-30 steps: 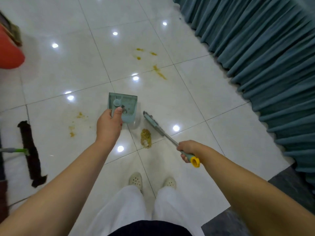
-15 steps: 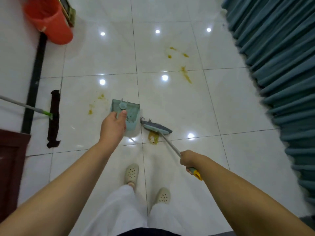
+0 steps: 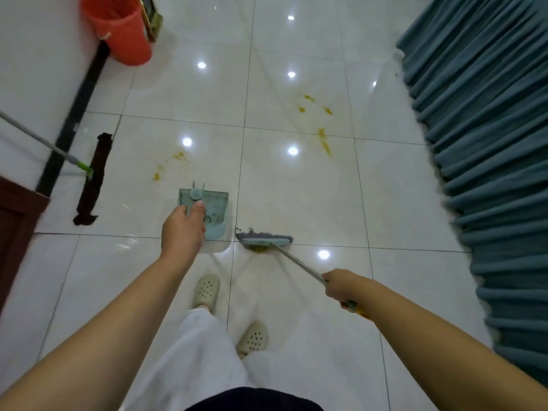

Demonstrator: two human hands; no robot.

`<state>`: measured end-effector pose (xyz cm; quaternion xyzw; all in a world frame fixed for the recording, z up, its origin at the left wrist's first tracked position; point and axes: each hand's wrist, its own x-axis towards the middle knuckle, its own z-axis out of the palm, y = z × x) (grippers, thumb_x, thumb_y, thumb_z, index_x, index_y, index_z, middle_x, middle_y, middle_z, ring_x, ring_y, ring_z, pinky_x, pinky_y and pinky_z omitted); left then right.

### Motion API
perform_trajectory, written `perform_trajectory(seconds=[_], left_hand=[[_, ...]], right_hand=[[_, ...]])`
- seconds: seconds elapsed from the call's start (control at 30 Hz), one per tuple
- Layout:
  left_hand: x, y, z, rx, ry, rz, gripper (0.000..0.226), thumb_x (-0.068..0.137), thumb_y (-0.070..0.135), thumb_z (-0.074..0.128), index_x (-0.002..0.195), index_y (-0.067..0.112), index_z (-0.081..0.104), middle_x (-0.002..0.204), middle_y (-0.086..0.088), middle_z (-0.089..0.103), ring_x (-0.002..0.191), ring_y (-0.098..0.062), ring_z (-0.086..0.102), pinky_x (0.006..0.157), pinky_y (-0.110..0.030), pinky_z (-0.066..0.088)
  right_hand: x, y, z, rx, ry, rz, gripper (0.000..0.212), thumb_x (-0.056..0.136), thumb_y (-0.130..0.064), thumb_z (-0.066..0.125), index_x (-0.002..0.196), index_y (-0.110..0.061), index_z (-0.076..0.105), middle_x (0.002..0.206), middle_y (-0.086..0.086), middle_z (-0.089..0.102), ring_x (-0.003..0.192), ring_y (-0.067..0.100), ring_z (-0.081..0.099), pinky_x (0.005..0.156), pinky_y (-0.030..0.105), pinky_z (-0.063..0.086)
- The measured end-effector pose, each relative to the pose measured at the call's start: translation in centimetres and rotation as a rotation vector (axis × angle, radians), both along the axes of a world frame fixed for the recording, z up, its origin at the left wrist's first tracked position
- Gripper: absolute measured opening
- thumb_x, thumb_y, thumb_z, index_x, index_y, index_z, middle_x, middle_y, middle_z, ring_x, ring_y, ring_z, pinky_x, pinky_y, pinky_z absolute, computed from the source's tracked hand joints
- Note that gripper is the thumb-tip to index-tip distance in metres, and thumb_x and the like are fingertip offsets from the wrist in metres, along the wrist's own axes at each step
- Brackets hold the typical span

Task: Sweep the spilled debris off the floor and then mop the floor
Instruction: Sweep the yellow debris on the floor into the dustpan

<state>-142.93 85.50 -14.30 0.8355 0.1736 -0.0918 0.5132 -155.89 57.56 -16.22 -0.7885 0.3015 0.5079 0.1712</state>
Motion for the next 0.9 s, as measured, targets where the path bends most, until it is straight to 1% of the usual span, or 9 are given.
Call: perform_trajectory(seconds=[0.2, 0.3, 0.43, 0.57, 0.6, 0.67, 0.77, 0.83, 0.9], left_hand=[[-1.4, 1.9, 0.2, -0.024, 0.021, 0.027, 0.038, 0.096, 0.046, 0.043, 0.071, 0.018, 0.049, 0.068, -0.002, 0.055, 0.055, -0.017, 0.049, 0.052, -0.026, 0.04], [-1.6, 2.8, 0.2, -0.014, 0.044, 0.016, 0.038, 0.096, 0.046, 0.043, 0.073, 0.016, 0.049, 0.069, -0.004, 0.055, 0.057, -0.02, 0.047, 0.058, -0.031, 0.041], [-1.7, 4.1, 0.2, -0.019, 0.049, -0.02, 0.039, 0.096, 0.046, 0.044, 0.073, 0.015, 0.049, 0.066, -0.004, 0.054, 0.055, -0.02, 0.047, 0.058, -0.032, 0.041], [-1.3, 5.6, 0.1, -0.012, 0.075, -0.068, 0.04, 0.096, 0.045, 0.044, 0.072, 0.013, 0.048, 0.065, -0.005, 0.054, 0.055, -0.021, 0.046, 0.059, -0.033, 0.041], [-1.2, 6.0, 0.1, -0.006, 0.084, -0.088, 0.041, 0.096, 0.045, 0.044, 0.072, 0.012, 0.049, 0.065, -0.005, 0.054, 0.055, -0.021, 0.046, 0.059, -0.032, 0.041], [-1.0, 6.9, 0.1, 0.001, 0.099, -0.135, 0.041, 0.096, 0.044, 0.044, 0.073, 0.01, 0.049, 0.065, -0.007, 0.054, 0.054, -0.021, 0.046, 0.057, -0.03, 0.039], [-0.9, 8.4, 0.3, -0.004, 0.118, -0.192, 0.041, 0.096, 0.043, 0.045, 0.07, 0.011, 0.049, 0.063, -0.005, 0.053, 0.052, -0.02, 0.045, 0.052, -0.029, 0.036], [-0.9, 9.6, 0.4, -0.012, 0.134, -0.225, 0.041, 0.096, 0.042, 0.045, 0.068, 0.013, 0.05, 0.061, -0.004, 0.052, 0.051, -0.02, 0.044, 0.052, -0.028, 0.036], [-1.1, 10.9, 0.5, -0.023, 0.161, -0.26, 0.04, 0.096, 0.042, 0.045, 0.071, 0.012, 0.052, 0.06, -0.004, 0.053, 0.049, -0.019, 0.044, 0.05, -0.027, 0.035]], right_hand=[[1.4, 0.4, 1.4, -0.005, -0.058, 0.041, 0.034, 0.097, -0.01, 0.041, 0.13, -0.014, 0.047, 0.082, 0.006, 0.049, 0.057, 0.014, 0.048, 0.039, 0.02, 0.039], [2.5, 2.1, 0.9, -0.023, -0.059, 0.085, 0.038, 0.096, -0.009, 0.038, 0.132, -0.014, 0.046, 0.088, 0.006, 0.048, 0.059, 0.015, 0.049, 0.044, 0.023, 0.041], [2.9, 4.8, -0.5, -0.066, 0.029, 0.068, 0.045, 0.097, -0.013, 0.039, 0.142, -0.015, 0.039, 0.101, 0.01, 0.051, 0.061, 0.015, 0.048, 0.048, 0.024, 0.042], [1.4, 6.5, -0.6, -0.098, 0.082, 0.034, 0.047, 0.097, -0.014, 0.041, 0.144, -0.014, 0.037, 0.09, 0.009, 0.05, 0.066, 0.016, 0.049, 0.061, 0.024, 0.047], [0.9, 6.8, -0.3, -0.109, 0.083, 0.045, 0.048, 0.097, -0.013, 0.042, 0.144, -0.014, 0.037, 0.086, 0.009, 0.048, 0.065, 0.016, 0.049, 0.061, 0.024, 0.047], [-0.1, 7.2, 0.4, -0.132, 0.072, 0.056, 0.047, 0.097, -0.013, 0.042, 0.144, -0.012, 0.037, 0.087, 0.009, 0.049, 0.06, 0.015, 0.047, 0.054, 0.024, 0.044], [-1.2, 7.6, 1.5, -0.132, 0.037, 0.022, 0.04, 0.098, -0.012, 0.04, 0.138, -0.012, 0.044, 0.099, 0.011, 0.05, 0.06, 0.015, 0.045, 0.05, 0.024, 0.042], [-1.7, 7.8, 2.2, -0.088, -0.003, -0.054, 0.035, 0.097, -0.009, 0.038, 0.13, -0.013, 0.049, 0.095, 0.009, 0.049, 0.06, 0.016, 0.043, 0.047, 0.024, 0.04], [-2.1, 7.9, 2.9, -0.035, -0.036, -0.106, 0.032, 0.096, -0.006, 0.038, 0.123, -0.013, 0.052, 0.081, 0.008, 0.047, 0.056, 0.017, 0.042, 0.041, 0.021, 0.037]])
